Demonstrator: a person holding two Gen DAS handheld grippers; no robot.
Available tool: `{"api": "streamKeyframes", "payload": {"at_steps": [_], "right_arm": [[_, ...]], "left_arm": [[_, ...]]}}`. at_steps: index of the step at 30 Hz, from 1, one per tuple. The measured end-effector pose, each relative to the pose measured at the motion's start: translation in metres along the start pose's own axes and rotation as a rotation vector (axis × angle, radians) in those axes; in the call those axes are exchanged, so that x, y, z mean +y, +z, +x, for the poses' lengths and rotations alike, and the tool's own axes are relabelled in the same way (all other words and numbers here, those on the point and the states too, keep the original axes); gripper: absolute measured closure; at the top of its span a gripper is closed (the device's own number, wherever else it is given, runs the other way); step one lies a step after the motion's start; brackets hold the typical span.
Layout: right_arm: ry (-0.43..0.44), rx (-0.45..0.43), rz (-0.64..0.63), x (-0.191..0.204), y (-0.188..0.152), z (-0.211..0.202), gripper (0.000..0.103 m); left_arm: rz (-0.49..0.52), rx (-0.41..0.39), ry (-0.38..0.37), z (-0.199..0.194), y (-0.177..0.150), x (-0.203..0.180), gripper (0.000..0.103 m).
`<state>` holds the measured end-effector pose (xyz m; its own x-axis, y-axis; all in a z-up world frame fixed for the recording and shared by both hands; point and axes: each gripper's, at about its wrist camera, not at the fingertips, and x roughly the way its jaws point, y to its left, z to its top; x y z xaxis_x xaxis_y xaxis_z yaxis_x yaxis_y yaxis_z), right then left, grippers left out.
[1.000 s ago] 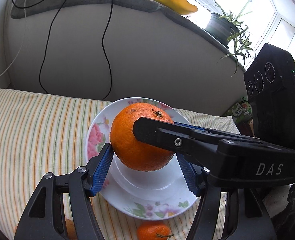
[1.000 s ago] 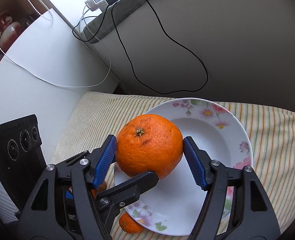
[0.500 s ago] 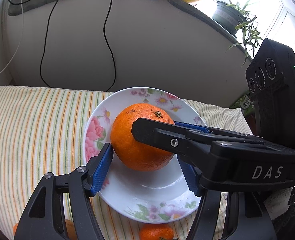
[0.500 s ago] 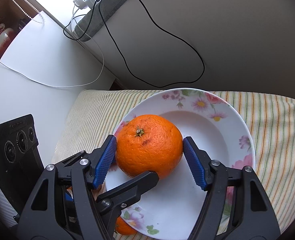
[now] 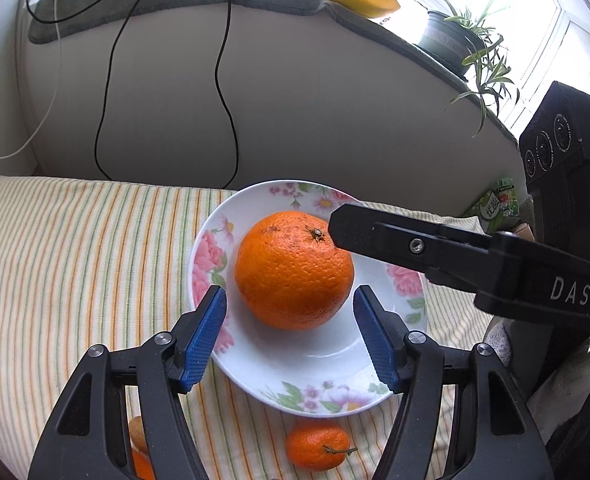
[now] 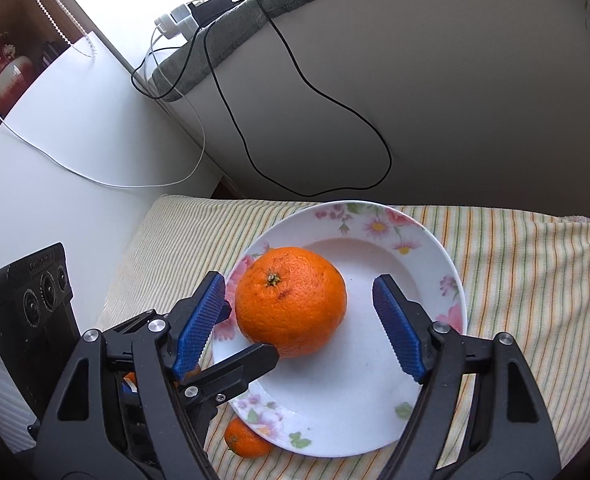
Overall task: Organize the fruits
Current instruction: 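Open the right gripper and withdraw it from the orange, then grasp a small tangerine with the right gripper while the left gripper grasps a brown kiwi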
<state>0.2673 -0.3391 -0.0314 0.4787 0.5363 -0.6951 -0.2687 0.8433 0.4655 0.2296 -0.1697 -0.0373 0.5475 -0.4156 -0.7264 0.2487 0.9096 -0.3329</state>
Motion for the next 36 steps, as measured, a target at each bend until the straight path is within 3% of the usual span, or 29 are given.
{"api": "streamKeyframes", "payload": {"at_steps": [18,30,33,36], "right_arm": [[-0.039,-0.159,-0.065,0.038,-0.044,-0.056,0.024],[-0.016,-0.15,-0.162,0.076,-0.086,-0.073,0.024],[-0.022,-0.15,-0.162,0.078,-0.098,-0.074,0.024],[-0.019,-0.146,-0.149,0.075,-0.109,-0.074,0.024]], "left_arm": [[0.027,-0.17,0.003,-0.084,-0.035,0.01,0.037],[0.027,-0.219,0.081,-0.142,-0.081,0.049,0.038],[0.005,-0.211,0.094,-0.152,-0.098,0.06,0.044],[-0.015,-0.181,0.084,-0.151,-0.112,0.066,0.056]]}}
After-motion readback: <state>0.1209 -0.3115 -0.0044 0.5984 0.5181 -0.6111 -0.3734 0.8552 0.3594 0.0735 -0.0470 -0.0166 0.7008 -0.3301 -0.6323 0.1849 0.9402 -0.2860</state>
